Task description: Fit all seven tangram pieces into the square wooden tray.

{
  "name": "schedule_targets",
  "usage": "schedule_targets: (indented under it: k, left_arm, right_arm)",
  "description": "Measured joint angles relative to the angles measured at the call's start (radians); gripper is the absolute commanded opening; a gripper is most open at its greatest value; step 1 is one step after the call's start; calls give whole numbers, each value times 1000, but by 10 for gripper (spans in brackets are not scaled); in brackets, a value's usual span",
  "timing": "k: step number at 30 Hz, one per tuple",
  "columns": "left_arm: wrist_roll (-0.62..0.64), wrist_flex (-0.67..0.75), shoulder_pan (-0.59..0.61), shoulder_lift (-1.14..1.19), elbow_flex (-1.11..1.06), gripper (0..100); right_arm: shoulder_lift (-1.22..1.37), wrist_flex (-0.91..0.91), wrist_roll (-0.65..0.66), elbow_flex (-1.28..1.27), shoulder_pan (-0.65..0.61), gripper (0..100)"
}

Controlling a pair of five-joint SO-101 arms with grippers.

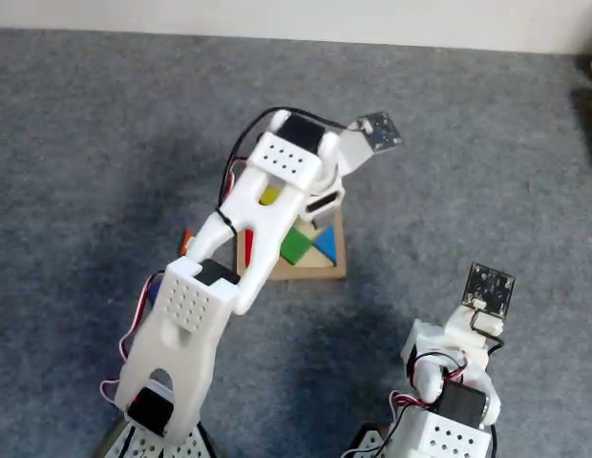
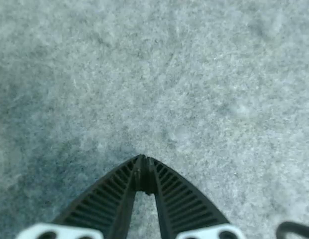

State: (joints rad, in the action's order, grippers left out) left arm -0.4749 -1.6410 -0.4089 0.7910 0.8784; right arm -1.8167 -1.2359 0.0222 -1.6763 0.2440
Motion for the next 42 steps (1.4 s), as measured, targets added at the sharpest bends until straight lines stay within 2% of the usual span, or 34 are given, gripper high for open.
schedule_targets:
  k: [7,14,19,29,34,42]
  left_arm:
    - [-3,-40,-29,31,9,181]
    - [-3,72,8,110,9,181]
    - [-2,87,38,129,9,181]
    - [8,-57,-5,127,121,181]
    - [28,-64,-66,127,137,181]
    - [32,-34,-69,233,155,181]
  right_arm:
    - [0,0,0,0,0,5]
    - [0,0,0,0,0,5]
    - [0,0,0,0,0,5]
    - [0,0,0,0,0,5]
    - [0,0,0,0,0,5]
    - [0,0,0,0,0,5]
